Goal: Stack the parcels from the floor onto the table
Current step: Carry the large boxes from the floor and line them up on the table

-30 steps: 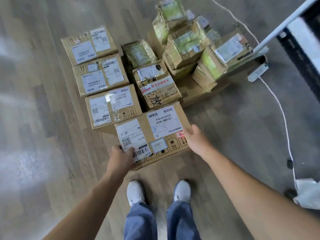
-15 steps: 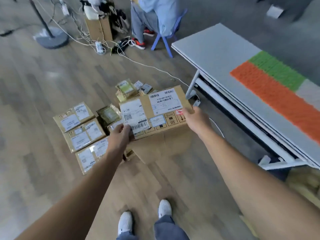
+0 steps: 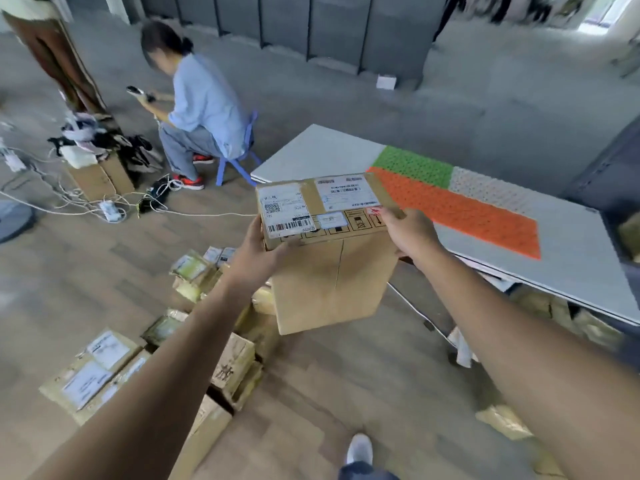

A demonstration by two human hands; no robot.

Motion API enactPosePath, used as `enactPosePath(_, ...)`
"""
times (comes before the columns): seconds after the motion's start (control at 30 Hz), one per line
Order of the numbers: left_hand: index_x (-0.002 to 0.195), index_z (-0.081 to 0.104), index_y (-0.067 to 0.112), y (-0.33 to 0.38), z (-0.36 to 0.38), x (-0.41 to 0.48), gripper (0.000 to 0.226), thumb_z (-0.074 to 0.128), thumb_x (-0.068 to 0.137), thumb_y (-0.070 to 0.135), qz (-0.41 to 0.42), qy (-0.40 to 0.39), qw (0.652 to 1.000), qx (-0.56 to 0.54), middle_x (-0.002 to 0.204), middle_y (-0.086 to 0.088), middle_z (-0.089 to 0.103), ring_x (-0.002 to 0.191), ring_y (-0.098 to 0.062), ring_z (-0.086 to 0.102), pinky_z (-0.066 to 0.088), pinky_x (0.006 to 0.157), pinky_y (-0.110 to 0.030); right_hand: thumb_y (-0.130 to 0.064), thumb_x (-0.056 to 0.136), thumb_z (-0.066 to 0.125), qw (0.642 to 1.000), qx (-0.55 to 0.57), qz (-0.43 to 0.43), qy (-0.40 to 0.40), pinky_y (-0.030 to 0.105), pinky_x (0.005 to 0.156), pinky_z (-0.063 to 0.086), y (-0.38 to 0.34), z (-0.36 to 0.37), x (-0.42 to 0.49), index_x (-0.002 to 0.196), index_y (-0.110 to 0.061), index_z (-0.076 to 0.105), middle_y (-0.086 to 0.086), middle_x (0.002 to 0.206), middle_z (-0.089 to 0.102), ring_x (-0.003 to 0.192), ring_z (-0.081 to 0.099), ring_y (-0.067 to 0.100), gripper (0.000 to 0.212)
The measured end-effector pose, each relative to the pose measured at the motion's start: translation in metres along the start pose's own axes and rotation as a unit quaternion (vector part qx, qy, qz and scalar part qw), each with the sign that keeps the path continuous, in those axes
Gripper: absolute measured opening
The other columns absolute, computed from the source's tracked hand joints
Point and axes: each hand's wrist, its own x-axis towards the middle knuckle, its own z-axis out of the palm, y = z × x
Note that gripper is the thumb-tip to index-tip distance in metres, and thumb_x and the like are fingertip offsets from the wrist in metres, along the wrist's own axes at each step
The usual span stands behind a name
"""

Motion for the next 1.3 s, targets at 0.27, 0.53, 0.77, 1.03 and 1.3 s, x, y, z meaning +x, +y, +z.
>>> enactPosePath(0.27, 0.145, 0.033, 0.018, 0.023, 0.073, 0.093, 0.093, 0.084, 0.069, 0.01, 0.01, -0.059, 0.998, -0.031, 0.12, 0.003, 0.063, 0.093, -0.005, 0.065, 0.056, 0.081, -0.026, -0.038, 0.09, 0.051, 0.993, 0.024, -0.04, 0.111, 0.028, 0.051, 0.033, -0.005, -0.072, 0.079, 0.08, -0.009, 0.059, 0.001, 0.067, 0.053, 0.069, 0.049, 0.024, 0.032)
enactPosePath(0.53, 0.141, 0.027, 0.029, 0.063, 0.177, 0.199, 0.095, 0.072, 0.057, 0.027, 0.05, -0.05, 0.996, 0.06, 0.113, 0.007, 0.058, 0.097, -0.016, 0.063, 0.056, 0.074, -0.029, -0.037, 0.09, 0.051, 0.986, 0.079, -0.051, 0.138, 0.035, 0.073, 0.046, 0.002, -0.149, 0.205, 0.098, -0.009, 0.064, 0.006, 0.094, 0.065, 0.089, 0.06, 0.026, 0.032)
enactPosePath(0.77, 0.145, 0.014, 0.023, 0.076, 0.253, 0.27, 0.093, 0.069, 0.071, 0.01, 0.067, -0.059, 0.992, 0.086, 0.13, -0.006, 0.044, 0.108, -0.02, 0.052, 0.054, 0.076, -0.032, -0.032, 0.089, 0.049, 0.982, 0.065, -0.051, 0.169, 0.024, 0.053, 0.036, 0.013, -0.191, 0.294, 0.09, -0.013, 0.062, -0.003, 0.075, 0.058, 0.071, 0.052, 0.019, 0.023)
enactPosePath(1.03, 0.143, 0.012, 0.033, 0.078, 0.302, 0.342, 0.084, 0.059, 0.077, 0.012, 0.059, -0.1, 0.987, 0.112, 0.127, 0.003, 0.04, 0.112, -0.024, 0.048, 0.05, 0.083, -0.035, -0.03, 0.098, 0.043, 0.979, 0.012, 0.0, 0.204, 0.041, 0.089, 0.047, 0.022, -0.207, 0.367, 0.116, -0.009, 0.062, 0.015, 0.114, 0.062, 0.105, 0.057, 0.033, 0.034)
enactPosePath(1.3, 0.119, 0.026, 0.009, 0.068, 0.323, 0.414, 0.043, 0.057, 0.09, 0.008, 0.114, -0.192, 0.969, 0.108, 0.09, -0.008, 0.053, 0.064, -0.016, 0.047, 0.035, 0.048, -0.02, -0.026, 0.099, 0.044, 0.971, -0.036, 0.023, 0.235, 0.028, 0.073, 0.037, 0.008, -0.202, 0.439, 0.122, -0.005, 0.057, 0.015, 0.121, 0.057, 0.102, 0.055, 0.029, 0.033)
